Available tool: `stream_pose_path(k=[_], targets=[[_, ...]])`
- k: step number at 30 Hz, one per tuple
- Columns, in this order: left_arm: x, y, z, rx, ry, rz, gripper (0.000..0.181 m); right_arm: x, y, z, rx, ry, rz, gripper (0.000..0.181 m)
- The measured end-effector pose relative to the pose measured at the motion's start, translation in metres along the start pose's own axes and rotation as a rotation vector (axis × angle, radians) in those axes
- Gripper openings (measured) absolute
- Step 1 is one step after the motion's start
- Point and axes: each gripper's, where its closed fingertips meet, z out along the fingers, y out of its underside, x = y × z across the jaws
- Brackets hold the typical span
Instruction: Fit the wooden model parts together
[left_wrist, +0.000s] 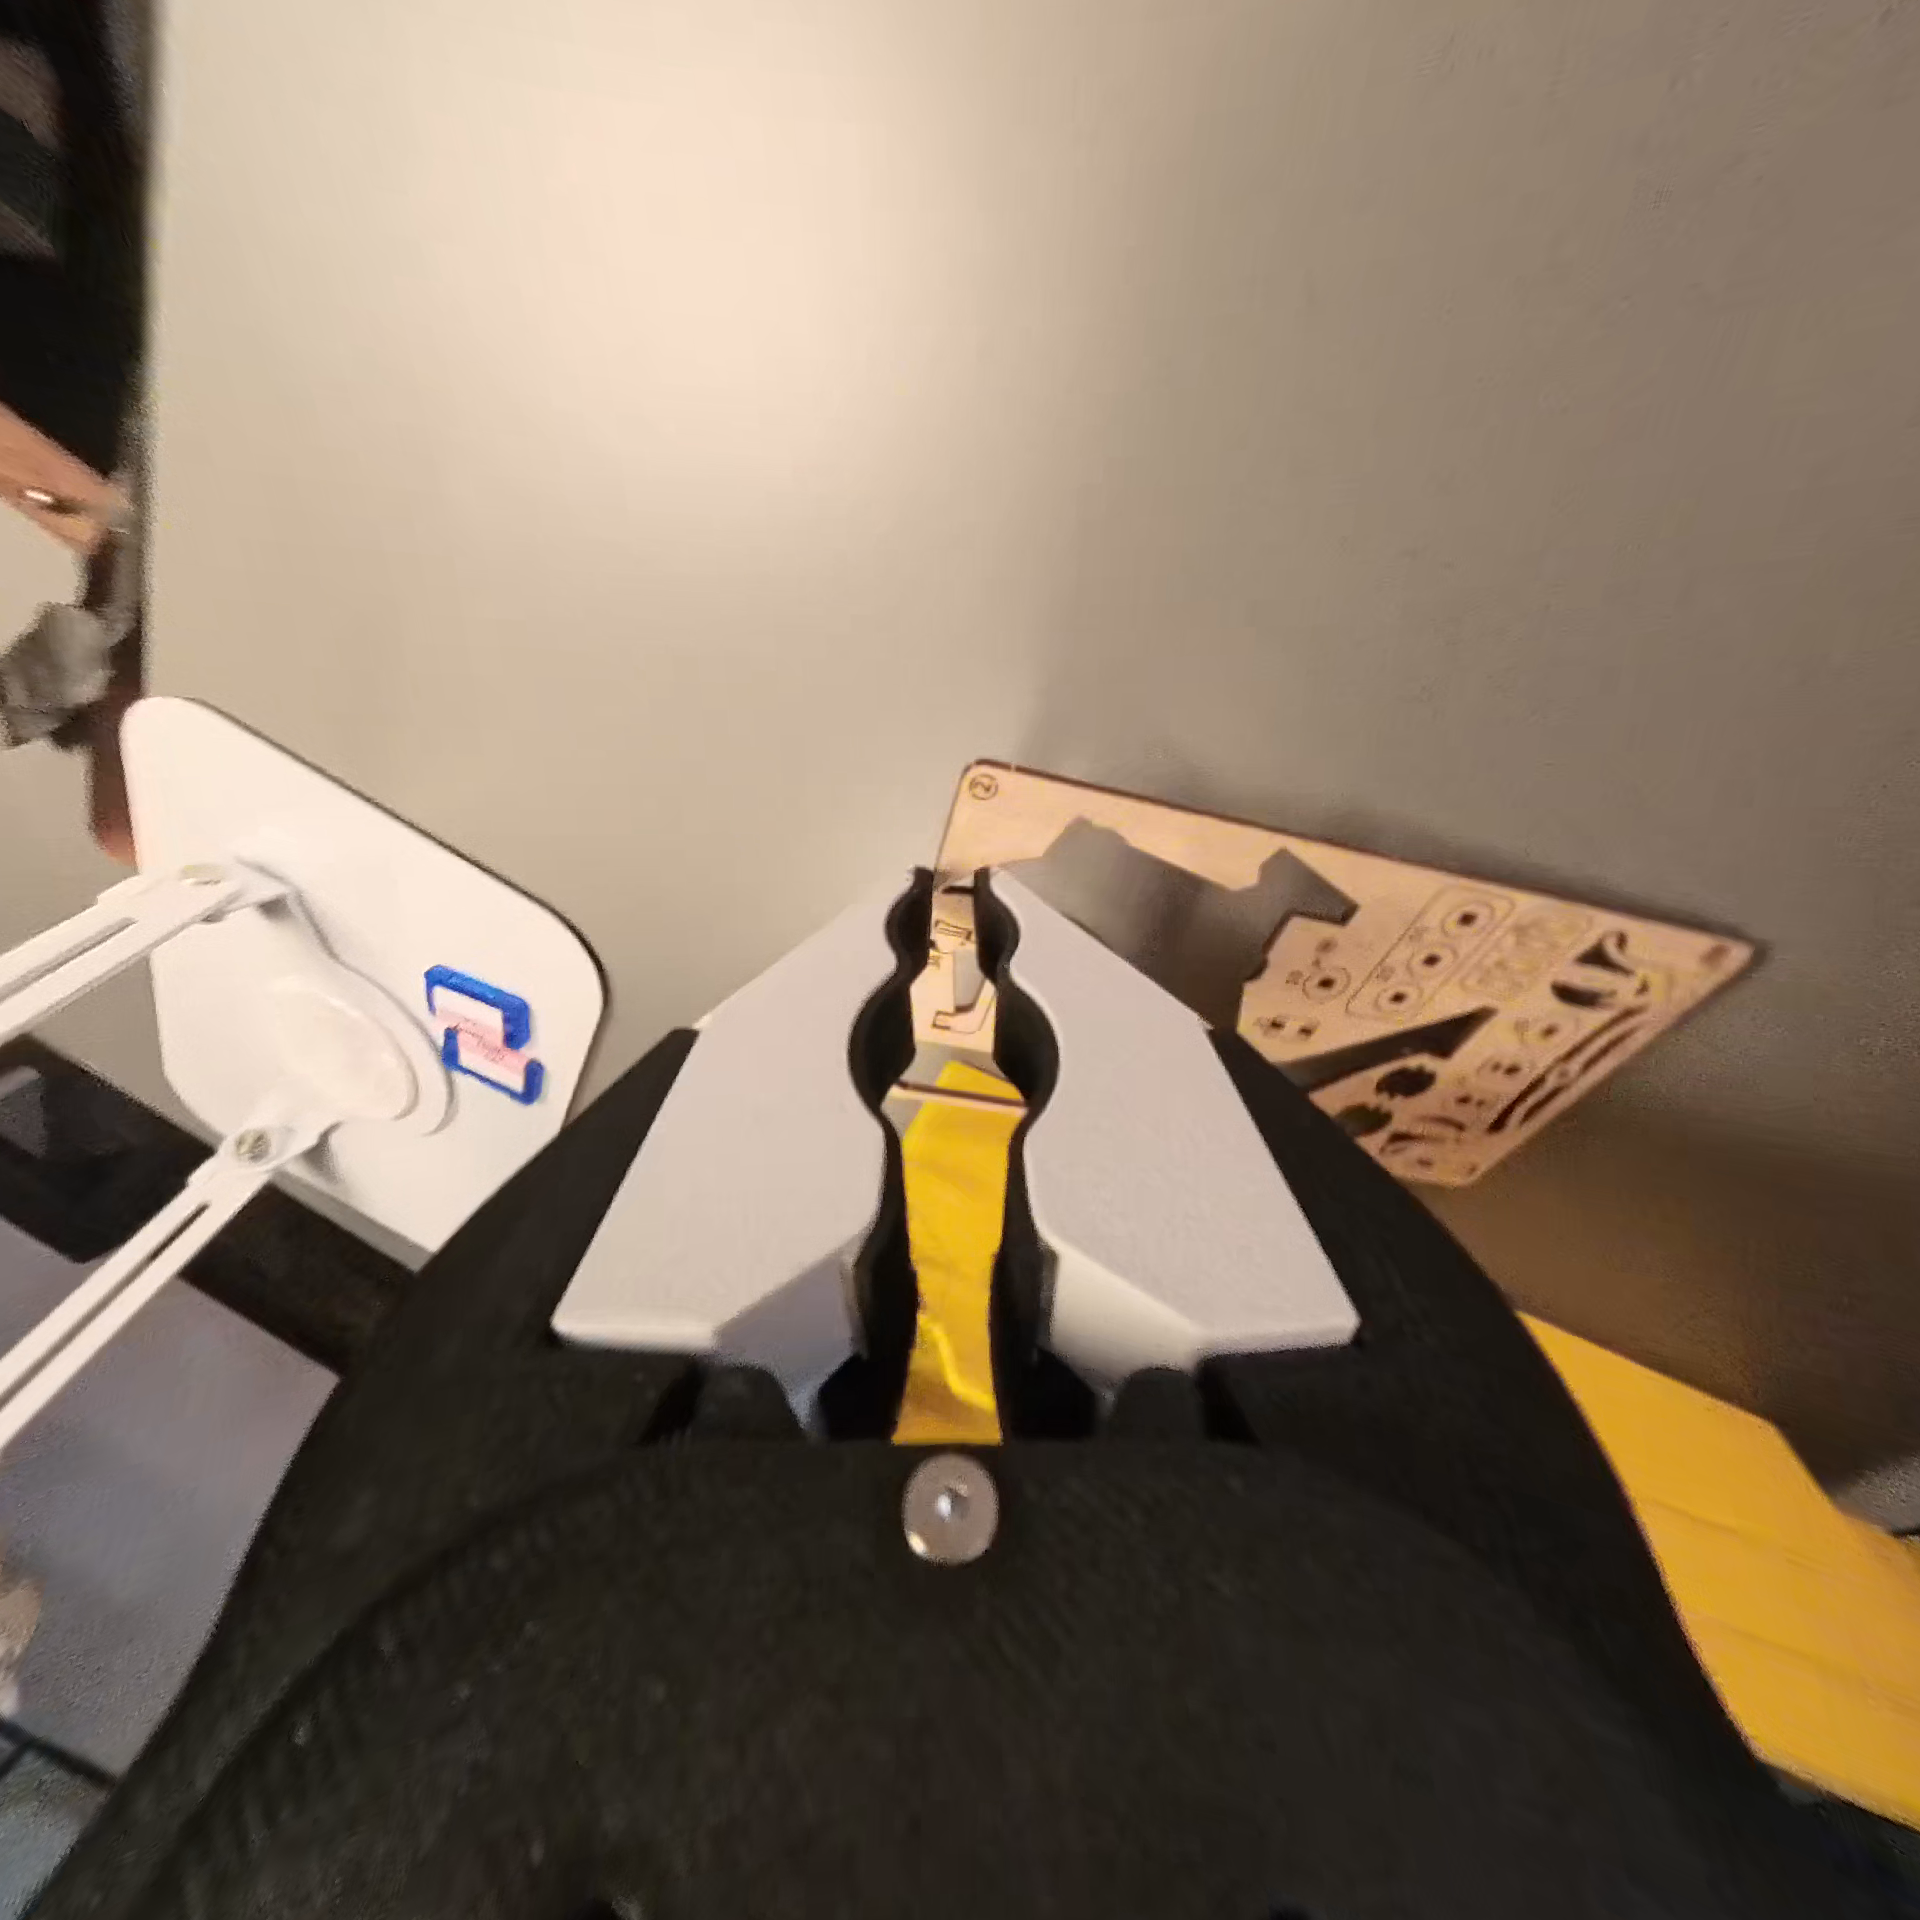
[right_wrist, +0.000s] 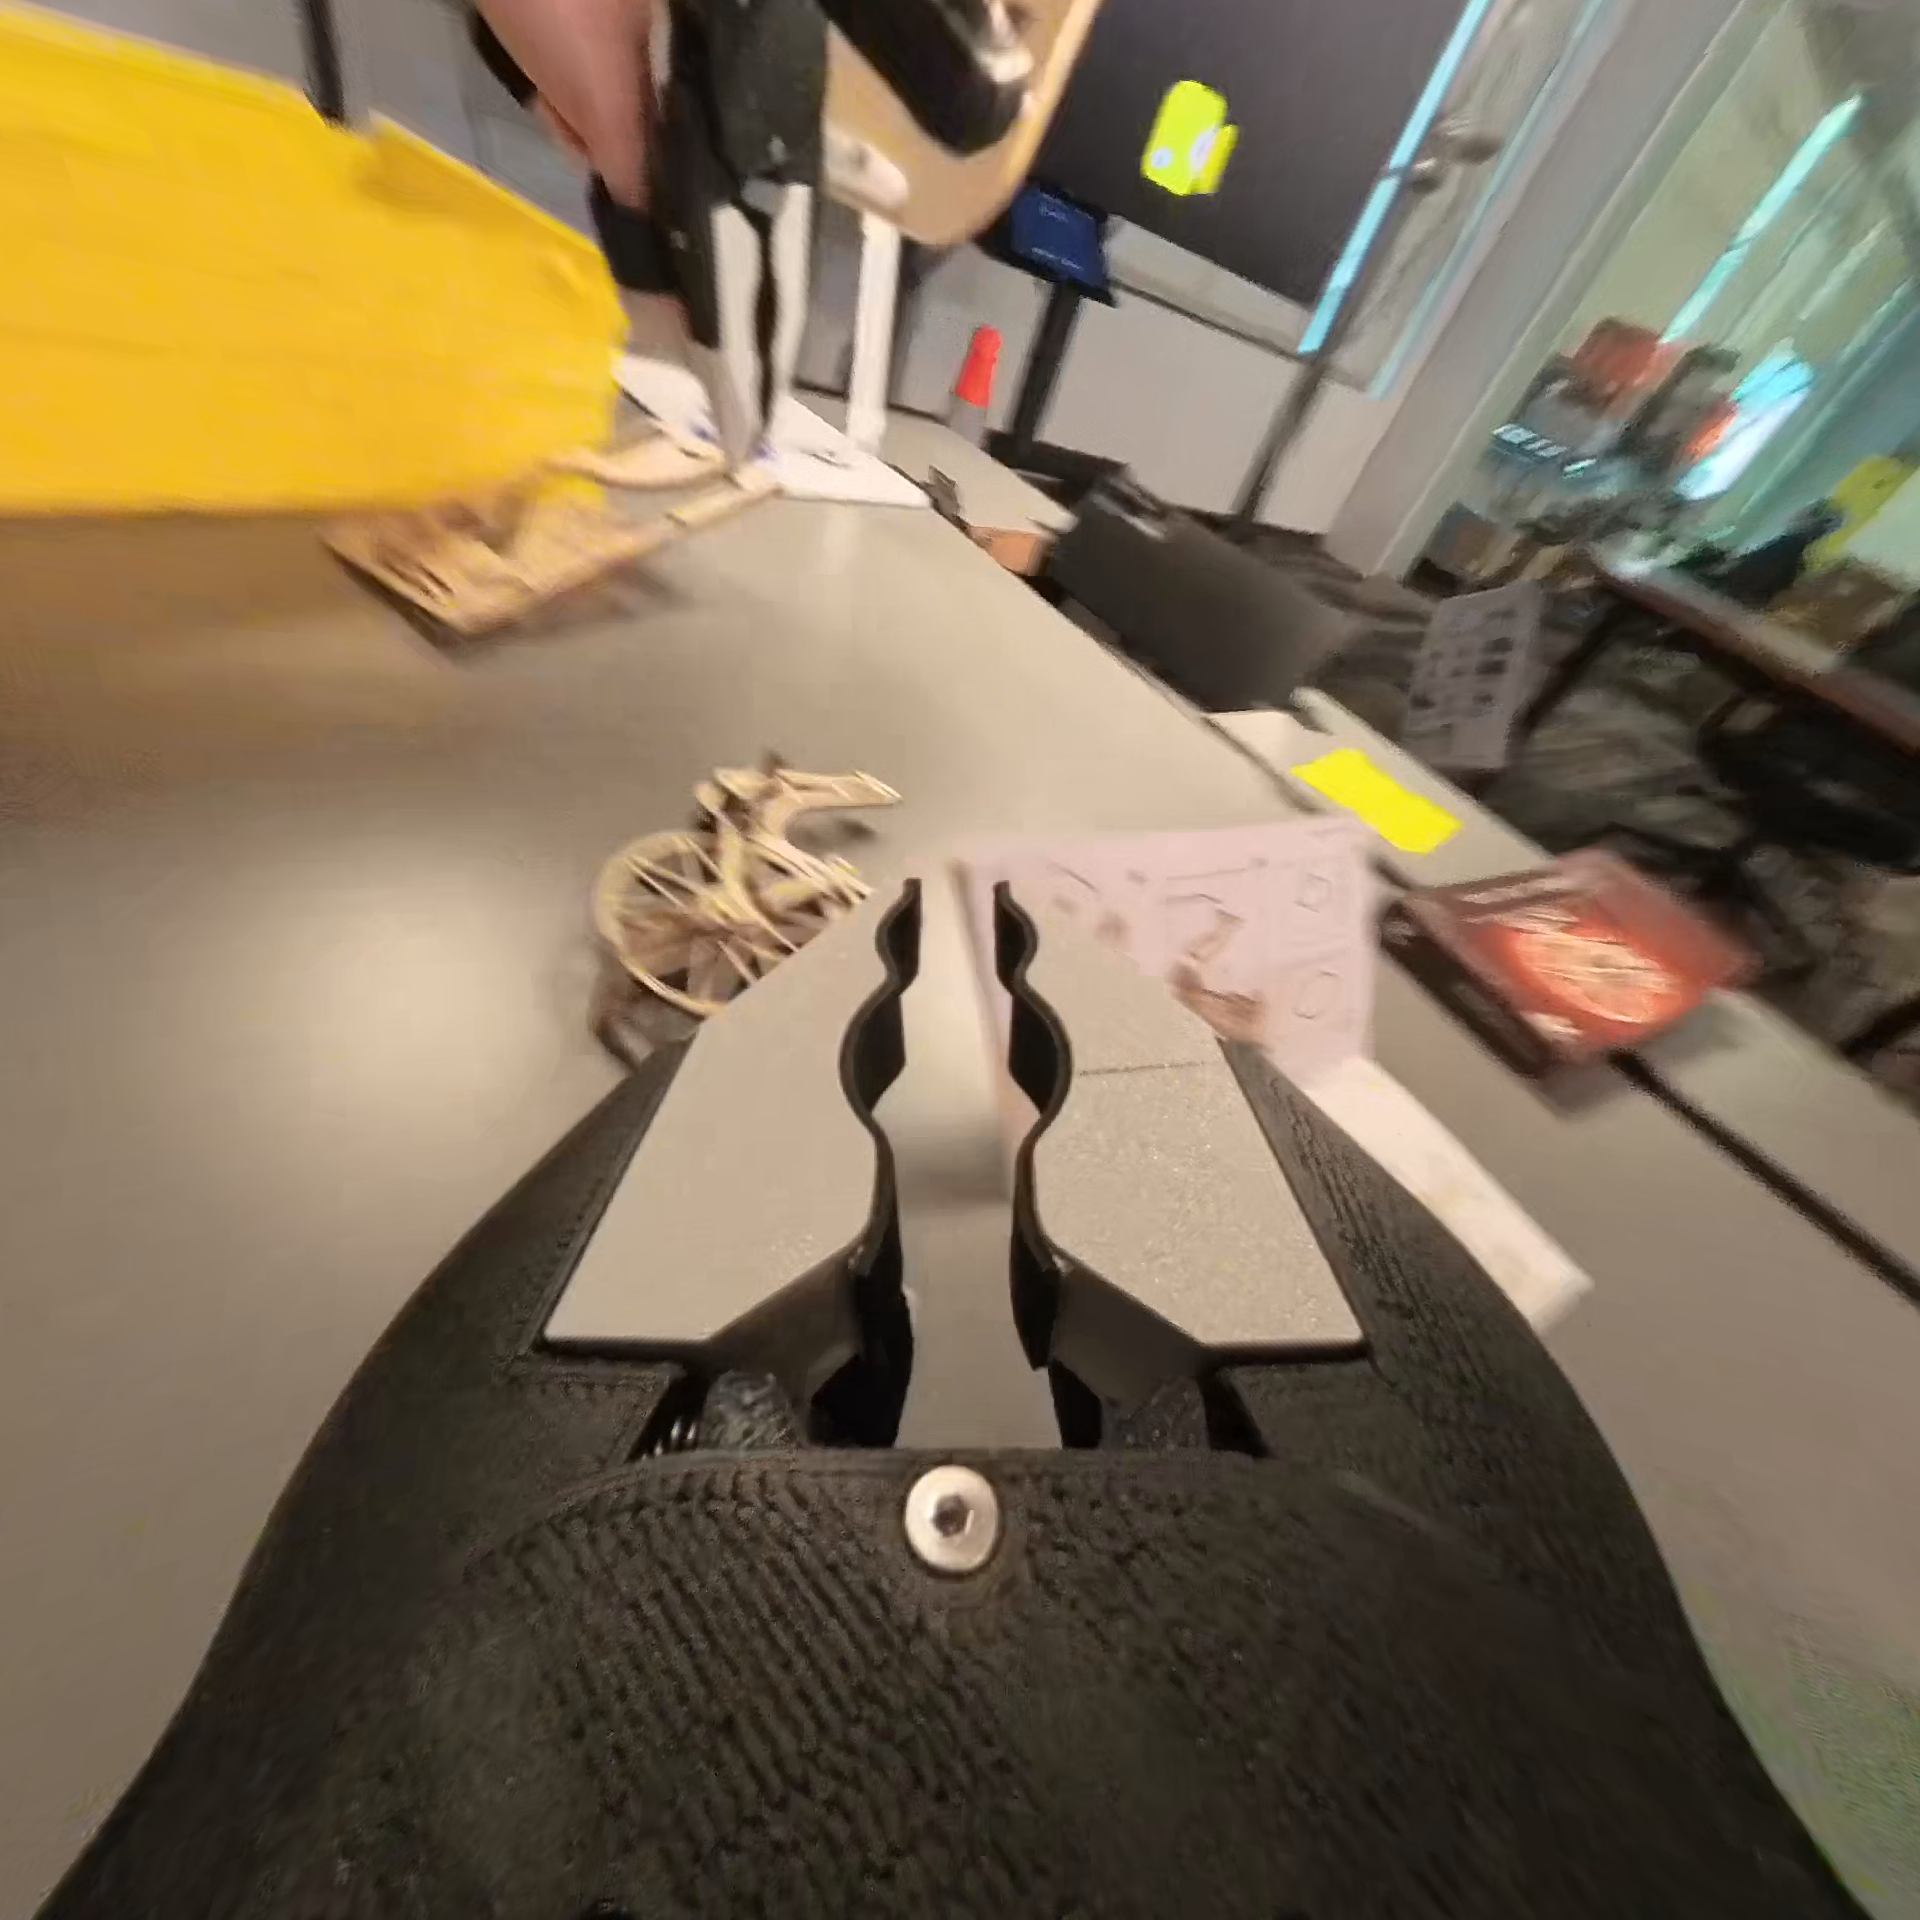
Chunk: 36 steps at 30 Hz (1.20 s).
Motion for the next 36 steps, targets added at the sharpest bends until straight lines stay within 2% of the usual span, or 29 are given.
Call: stream_pose_path(k=[2,6,8,10,12,14,15,17,19,23,27,30,32,34,36], targets=[[0.011,-0.002,-0.028,0.060,-0.057,0.007,0.007,-0.027,-0.021,0.024,0.019,-0.124,0.153,0.017],[0.037,-0.002,-0.072,0.139,-0.160,0.030,0.006,-0.080,-0.061,0.091,-0.016,-0.357,0.373,0.056],[0.049,-0.003,-0.087,0.170,-0.186,0.036,0.003,-0.103,-0.070,0.122,-0.047,-0.444,0.414,0.059],[0.061,-0.004,-0.097,0.192,-0.194,0.041,0.000,-0.128,-0.067,0.147,-0.124,-0.532,0.479,0.062],[0.070,-0.005,-0.104,0.213,-0.197,0.063,0.000,-0.136,-0.046,0.167,-0.240,-0.485,0.437,0.062],[0.075,-0.005,-0.106,0.221,-0.205,0.087,0.000,-0.138,-0.031,0.178,-0.279,-0.449,0.380,0.058],[0.078,-0.005,-0.107,0.227,-0.202,0.100,0.000,-0.144,-0.030,0.177,-0.285,-0.489,0.413,0.050],[0.081,-0.006,-0.110,0.249,-0.205,0.108,0.000,-0.154,-0.037,0.167,-0.255,-0.606,0.512,0.021],[0.084,-0.007,-0.114,0.282,-0.189,0.096,0.000,-0.152,-0.042,0.158,-0.228,-0.669,0.597,0.000],[0.090,-0.004,-0.123,0.366,-0.187,-0.037,0.000,-0.144,-0.036,0.147,-0.267,-0.647,0.552,0.000],[0.114,0.019,-0.129,0.405,-0.251,-0.140,0.014,-0.153,-0.050,0.132,-0.235,-0.649,0.448,0.013],[0.123,0.047,-0.136,0.399,-0.380,-0.189,0.020,-0.192,-0.060,0.122,-0.185,-0.786,0.283,0.027],[0.129,0.062,-0.144,0.417,-0.434,-0.238,0.018,-0.227,-0.050,0.118,-0.233,-0.881,0.131,0.028],[0.139,0.073,-0.150,0.458,-0.418,-0.309,0.017,-0.253,-0.035,0.118,-0.303,-0.923,0.009,0.029],[0.149,0.083,-0.153,0.505,-0.390,-0.382,0.017,-0.264,-0.020,0.119,-0.409,-0.930,-0.034,0.032]])
